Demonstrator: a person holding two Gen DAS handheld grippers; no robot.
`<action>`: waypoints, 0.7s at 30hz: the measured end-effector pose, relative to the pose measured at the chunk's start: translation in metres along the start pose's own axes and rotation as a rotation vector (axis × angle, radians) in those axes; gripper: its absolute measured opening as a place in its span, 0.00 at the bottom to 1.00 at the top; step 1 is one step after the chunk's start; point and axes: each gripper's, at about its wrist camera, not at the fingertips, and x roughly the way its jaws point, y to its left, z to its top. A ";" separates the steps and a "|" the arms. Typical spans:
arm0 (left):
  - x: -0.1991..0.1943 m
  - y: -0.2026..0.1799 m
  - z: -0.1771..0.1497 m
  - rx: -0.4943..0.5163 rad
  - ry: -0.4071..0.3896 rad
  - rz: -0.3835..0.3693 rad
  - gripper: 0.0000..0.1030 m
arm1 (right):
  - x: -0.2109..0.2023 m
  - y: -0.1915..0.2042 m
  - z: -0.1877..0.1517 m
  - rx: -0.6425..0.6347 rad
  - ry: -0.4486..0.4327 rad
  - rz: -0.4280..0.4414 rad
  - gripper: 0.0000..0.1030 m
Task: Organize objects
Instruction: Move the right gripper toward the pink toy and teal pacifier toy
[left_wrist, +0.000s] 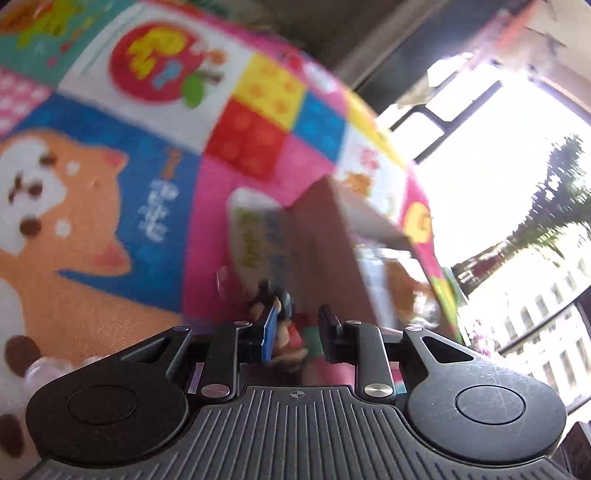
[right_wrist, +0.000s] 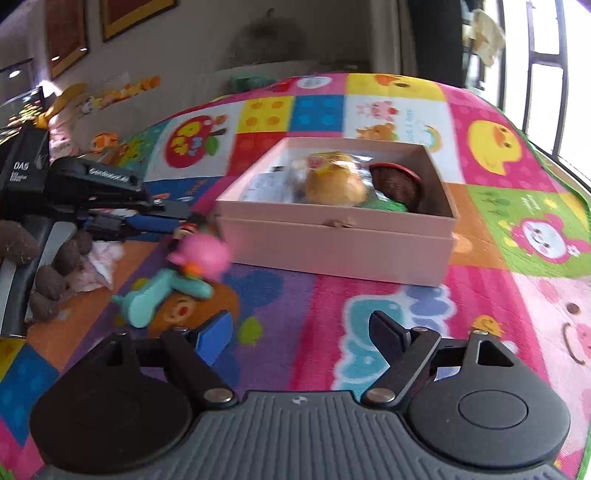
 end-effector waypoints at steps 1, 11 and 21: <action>-0.011 -0.004 0.002 0.017 -0.019 -0.010 0.26 | 0.000 0.008 0.002 -0.024 0.000 0.028 0.79; -0.112 0.009 0.000 0.166 -0.167 0.258 0.26 | 0.051 0.089 0.032 -0.088 0.069 0.193 0.79; -0.073 0.035 -0.030 0.154 -0.037 0.338 0.27 | 0.047 0.068 0.022 -0.128 0.100 0.058 0.56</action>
